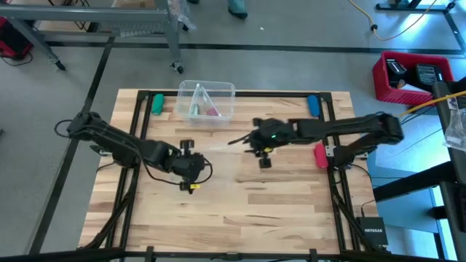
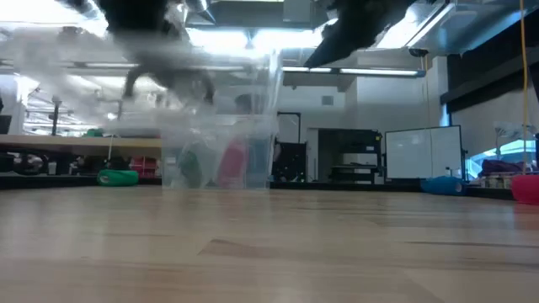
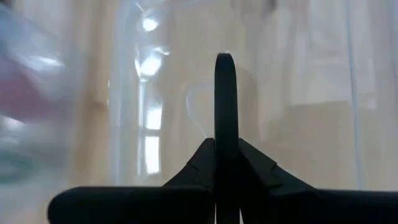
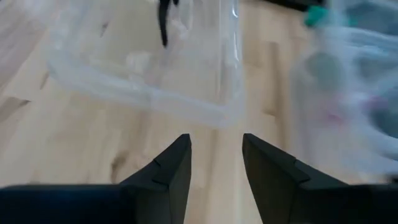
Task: Roll bandage
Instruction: Close the cover of the container, then return to Home Position
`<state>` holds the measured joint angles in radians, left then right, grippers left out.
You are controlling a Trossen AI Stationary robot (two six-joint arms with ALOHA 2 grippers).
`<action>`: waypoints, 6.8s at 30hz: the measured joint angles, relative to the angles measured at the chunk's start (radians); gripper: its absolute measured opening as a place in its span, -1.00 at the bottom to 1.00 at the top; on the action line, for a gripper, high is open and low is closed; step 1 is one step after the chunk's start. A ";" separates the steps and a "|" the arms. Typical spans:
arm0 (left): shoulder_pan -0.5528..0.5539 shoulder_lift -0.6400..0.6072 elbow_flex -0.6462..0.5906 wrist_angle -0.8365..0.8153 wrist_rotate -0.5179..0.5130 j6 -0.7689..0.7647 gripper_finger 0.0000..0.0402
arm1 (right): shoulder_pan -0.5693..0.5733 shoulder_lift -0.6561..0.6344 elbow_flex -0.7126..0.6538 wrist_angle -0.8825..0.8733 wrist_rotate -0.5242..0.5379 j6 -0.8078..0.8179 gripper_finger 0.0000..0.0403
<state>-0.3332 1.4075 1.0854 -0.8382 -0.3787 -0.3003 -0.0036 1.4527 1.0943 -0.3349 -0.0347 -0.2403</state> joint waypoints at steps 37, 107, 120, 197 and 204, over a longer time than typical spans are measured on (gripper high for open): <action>0.987 0.171 0.295 0.088 0.331 1.189 -0.89 | -0.071 -0.188 -0.272 0.183 0.068 0.103 -0.27; 0.930 0.049 0.322 0.123 0.340 0.927 -0.17 | -0.069 -0.193 -0.227 0.127 0.064 0.108 -0.27; 0.920 -0.367 -0.040 0.456 0.638 0.633 -0.73 | -0.297 -0.572 -0.279 0.135 0.030 0.155 -0.28; 0.678 -1.403 -1.075 0.853 0.344 0.198 -0.98 | -0.206 -1.449 -1.070 0.331 0.093 0.472 -0.97; 0.678 -1.403 -1.075 0.852 0.344 0.197 -0.98 | -0.206 -1.449 -1.070 0.332 0.093 0.472 -0.97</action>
<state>0.3450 0.0048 0.0101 0.0143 -0.0345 -0.1036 -0.2095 0.0040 0.0242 -0.0032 0.0582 0.2314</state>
